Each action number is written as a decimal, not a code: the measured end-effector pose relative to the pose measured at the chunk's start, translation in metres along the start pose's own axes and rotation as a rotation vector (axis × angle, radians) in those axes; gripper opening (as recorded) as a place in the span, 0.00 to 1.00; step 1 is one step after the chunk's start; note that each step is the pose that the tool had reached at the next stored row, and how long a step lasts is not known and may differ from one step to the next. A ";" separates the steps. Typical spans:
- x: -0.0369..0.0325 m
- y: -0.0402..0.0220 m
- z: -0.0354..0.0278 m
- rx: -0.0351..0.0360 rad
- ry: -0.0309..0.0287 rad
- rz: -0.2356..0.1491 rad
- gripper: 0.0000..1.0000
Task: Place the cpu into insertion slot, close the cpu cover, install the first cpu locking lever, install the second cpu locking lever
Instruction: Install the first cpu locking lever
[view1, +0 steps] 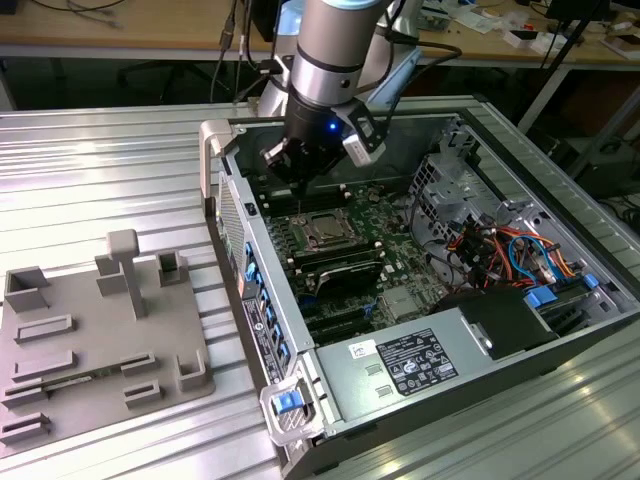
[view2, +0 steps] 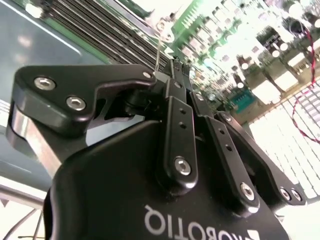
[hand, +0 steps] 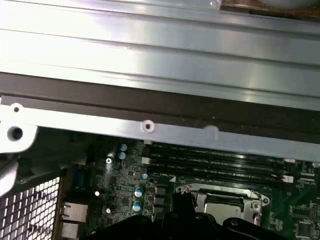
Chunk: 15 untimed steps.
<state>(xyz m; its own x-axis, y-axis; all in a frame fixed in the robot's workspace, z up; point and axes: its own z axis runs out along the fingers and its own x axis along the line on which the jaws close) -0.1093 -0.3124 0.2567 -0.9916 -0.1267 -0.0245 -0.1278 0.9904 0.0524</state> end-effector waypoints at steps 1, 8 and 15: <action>-0.0028 -0.0002 0.0001 -0.0001 0.0003 0.000 0.11; -0.0268 -0.0019 0.0045 0.0016 0.0008 0.001 0.11; -0.0301 0.0063 0.0061 0.0143 0.0021 0.008 0.11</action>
<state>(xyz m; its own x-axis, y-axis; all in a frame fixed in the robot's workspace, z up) -0.0801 -0.3020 0.2516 -0.9926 -0.1191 -0.0221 -0.1199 0.9920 0.0383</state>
